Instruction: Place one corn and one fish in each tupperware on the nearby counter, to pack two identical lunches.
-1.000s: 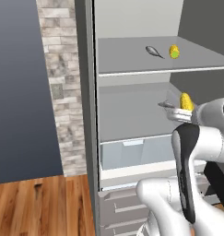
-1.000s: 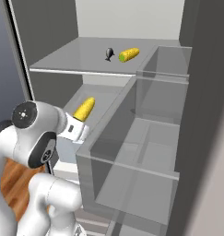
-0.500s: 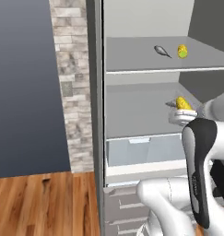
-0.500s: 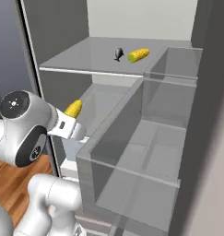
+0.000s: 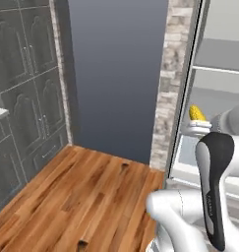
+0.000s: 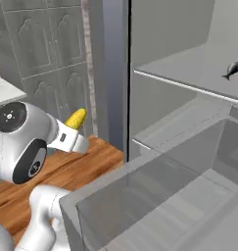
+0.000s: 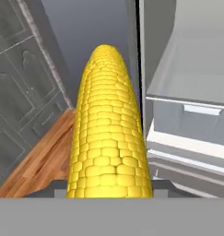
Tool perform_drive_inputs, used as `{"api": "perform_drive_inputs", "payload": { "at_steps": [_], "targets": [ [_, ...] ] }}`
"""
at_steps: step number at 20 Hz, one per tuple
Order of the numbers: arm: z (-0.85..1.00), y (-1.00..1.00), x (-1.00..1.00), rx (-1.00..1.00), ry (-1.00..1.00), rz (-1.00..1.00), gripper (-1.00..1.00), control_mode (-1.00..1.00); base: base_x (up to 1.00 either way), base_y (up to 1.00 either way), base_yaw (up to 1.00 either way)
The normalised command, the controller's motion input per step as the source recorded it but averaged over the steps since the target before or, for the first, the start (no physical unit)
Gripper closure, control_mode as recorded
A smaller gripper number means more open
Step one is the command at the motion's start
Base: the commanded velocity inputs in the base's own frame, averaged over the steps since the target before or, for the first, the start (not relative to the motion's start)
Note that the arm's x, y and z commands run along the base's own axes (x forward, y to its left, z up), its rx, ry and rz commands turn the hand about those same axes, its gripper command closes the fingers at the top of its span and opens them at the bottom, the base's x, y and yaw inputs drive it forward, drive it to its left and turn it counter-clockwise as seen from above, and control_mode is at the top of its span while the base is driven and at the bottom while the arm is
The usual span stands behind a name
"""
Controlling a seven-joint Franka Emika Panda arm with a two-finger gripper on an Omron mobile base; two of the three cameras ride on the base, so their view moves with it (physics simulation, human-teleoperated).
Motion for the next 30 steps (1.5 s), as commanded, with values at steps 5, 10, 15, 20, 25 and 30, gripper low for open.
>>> {"api": "perform_drive_inputs", "payload": {
  "at_steps": [5,10,15,20,25,30],
  "targets": [
    [0.0,0.0,0.0,0.0,0.0,0.0,1.0,1.0,-0.02,0.14,0.97],
    [0.0,0.0,0.0,0.0,0.0,0.0,1.0,1.0,0.0,0.11,0.97],
    [0.0,0.0,0.0,0.0,0.0,0.0,1.0,1.0,0.0,0.22,0.9],
    [0.0,0.0,0.0,0.0,0.0,0.0,1.0,1.0,0.0,0.21,0.89],
    [0.0,0.0,0.0,0.0,0.0,0.0,1.0,1.0,0.0,0.22,0.89],
    [0.0,0.0,0.0,0.0,0.0,0.0,1.0,1.0,0.0,0.18,0.94]
  ]
}}
